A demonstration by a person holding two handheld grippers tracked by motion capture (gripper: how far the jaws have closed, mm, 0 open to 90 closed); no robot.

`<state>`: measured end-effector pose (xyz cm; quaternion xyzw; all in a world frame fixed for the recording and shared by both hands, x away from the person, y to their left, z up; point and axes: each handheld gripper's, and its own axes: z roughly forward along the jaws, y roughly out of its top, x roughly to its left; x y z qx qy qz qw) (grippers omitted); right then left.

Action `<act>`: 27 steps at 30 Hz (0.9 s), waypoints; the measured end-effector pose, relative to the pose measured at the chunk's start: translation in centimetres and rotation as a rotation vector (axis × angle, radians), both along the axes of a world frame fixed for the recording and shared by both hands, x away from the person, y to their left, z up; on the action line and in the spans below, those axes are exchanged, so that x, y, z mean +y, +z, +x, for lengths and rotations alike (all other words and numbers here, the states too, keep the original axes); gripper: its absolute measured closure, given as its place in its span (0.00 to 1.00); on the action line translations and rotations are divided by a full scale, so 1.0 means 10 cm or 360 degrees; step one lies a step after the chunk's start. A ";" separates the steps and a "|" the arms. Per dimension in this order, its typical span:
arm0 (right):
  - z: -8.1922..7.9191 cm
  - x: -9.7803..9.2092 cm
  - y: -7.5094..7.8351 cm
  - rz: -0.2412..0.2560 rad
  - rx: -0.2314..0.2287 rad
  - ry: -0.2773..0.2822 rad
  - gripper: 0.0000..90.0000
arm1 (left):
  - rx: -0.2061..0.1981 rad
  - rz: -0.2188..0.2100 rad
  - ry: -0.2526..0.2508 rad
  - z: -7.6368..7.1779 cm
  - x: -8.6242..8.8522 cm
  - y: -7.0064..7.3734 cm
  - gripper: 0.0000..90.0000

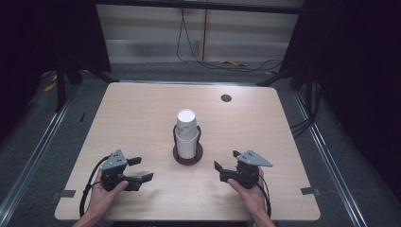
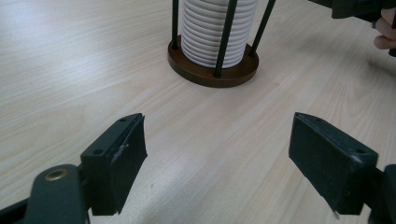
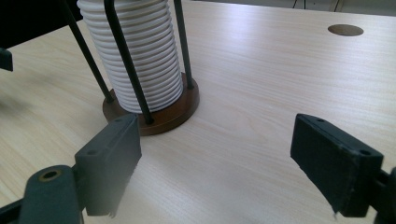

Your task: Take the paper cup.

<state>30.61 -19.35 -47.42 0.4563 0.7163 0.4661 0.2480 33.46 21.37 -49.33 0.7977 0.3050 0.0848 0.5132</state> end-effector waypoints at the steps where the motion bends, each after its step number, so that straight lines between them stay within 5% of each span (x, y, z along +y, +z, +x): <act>1: 0.00 0.00 0.00 0.0001 0.0001 0.0001 0.18 | 0.0005 0.0002 0.0003 0.01 0.01 0.00 0.20; 7: 0.04 0.03 0.02 0.0040 0.0063 0.0064 0.15 | 0.0039 -0.0003 0.0023 0.04 0.02 -0.03 0.19; 11: 0.06 0.08 0.02 0.0012 0.0025 0.0109 0.18 | 0.0042 0.0007 -0.0015 0.04 -0.05 -0.01 0.19; 13: 0.07 0.09 0.06 -0.0003 0.0014 0.0141 0.22 | 0.0113 -0.0066 -0.0072 0.03 -0.05 -0.01 0.19; 16: 0.09 0.11 0.10 0.0006 -0.0003 0.0182 0.20 | 0.0054 0.0015 -0.0063 0.00 -0.06 0.00 0.19; 27: 0.15 0.25 0.31 -0.0004 -0.0043 0.0290 0.21 | 0.0046 0.0022 -0.0049 -0.02 -0.03 -0.03 0.19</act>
